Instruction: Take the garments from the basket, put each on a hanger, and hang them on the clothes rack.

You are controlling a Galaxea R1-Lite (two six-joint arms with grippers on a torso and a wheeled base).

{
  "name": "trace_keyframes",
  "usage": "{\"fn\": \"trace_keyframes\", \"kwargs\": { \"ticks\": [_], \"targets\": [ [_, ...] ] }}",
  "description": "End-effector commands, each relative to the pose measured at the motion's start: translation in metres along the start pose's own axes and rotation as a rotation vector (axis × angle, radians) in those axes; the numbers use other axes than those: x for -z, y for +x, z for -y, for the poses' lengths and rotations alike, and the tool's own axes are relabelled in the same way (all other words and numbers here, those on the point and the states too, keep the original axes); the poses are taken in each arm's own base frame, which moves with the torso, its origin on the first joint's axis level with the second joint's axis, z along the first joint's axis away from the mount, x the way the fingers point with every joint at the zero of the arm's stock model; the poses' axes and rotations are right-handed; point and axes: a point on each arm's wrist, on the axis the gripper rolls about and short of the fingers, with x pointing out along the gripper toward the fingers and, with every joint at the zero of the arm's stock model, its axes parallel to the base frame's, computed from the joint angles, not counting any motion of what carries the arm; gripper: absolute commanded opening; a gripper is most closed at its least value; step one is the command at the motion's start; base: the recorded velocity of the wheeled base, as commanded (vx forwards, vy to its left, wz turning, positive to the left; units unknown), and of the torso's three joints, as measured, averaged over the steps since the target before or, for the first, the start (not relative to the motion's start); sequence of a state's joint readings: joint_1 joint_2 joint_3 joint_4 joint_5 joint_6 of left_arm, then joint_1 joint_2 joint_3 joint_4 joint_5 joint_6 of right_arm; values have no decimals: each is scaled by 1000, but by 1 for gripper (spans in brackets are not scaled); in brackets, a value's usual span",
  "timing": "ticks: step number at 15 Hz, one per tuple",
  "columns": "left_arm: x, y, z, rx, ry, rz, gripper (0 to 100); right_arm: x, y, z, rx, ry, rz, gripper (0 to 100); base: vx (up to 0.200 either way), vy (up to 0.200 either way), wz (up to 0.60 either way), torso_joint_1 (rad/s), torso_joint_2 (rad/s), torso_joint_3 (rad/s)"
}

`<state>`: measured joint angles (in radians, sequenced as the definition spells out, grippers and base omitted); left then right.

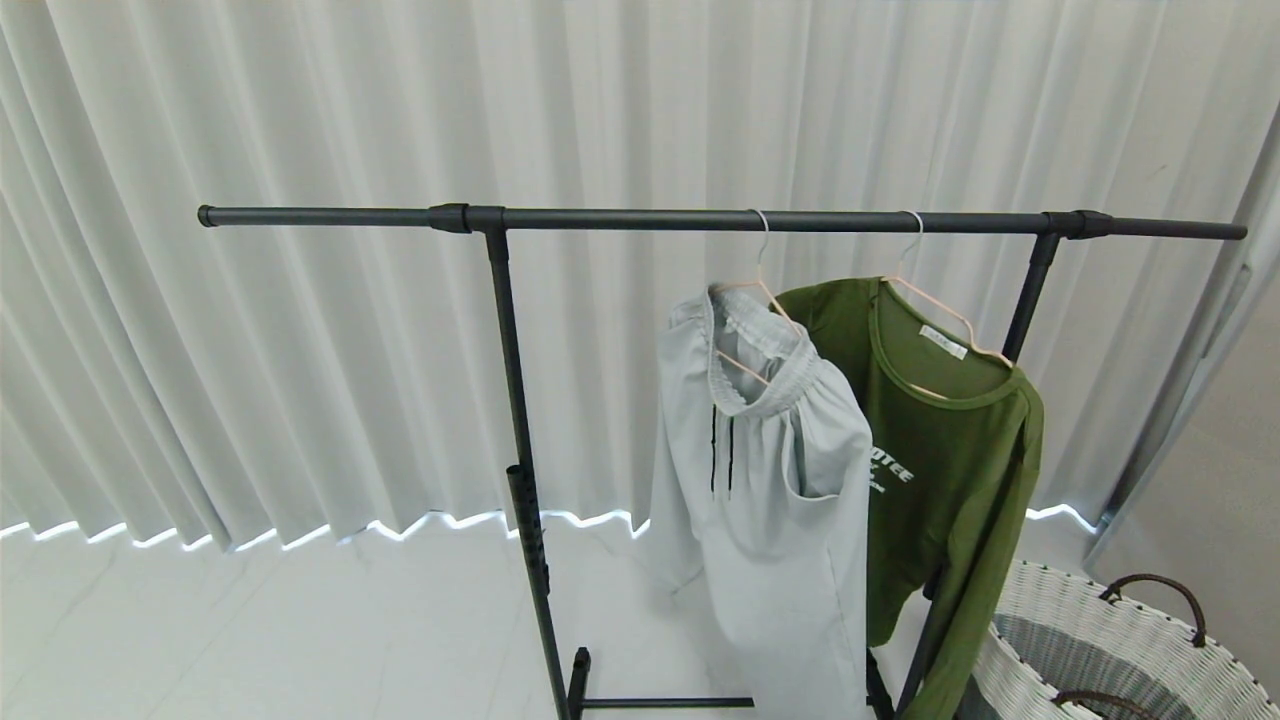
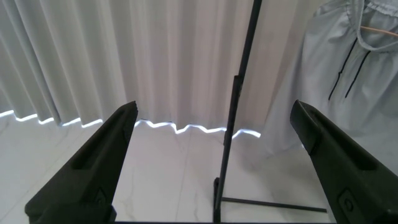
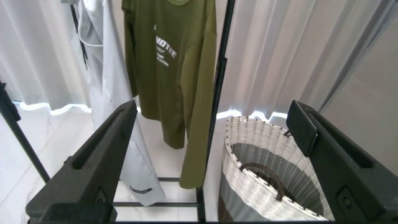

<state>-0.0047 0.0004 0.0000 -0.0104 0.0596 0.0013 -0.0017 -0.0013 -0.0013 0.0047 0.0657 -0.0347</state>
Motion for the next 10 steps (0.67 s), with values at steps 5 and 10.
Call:
{"fn": "trace_keyframes", "kwargs": {
  "ticks": [5,10],
  "targets": [
    [0,0,0,0,0,1,100,0,0,0,0,-7,-1,100,0,0,0,0,0,0],
    [0,0,0,0,0,1,100,0,0,0,0,-19,-1,100,0,0,0,0,0,0]
  ]
}}
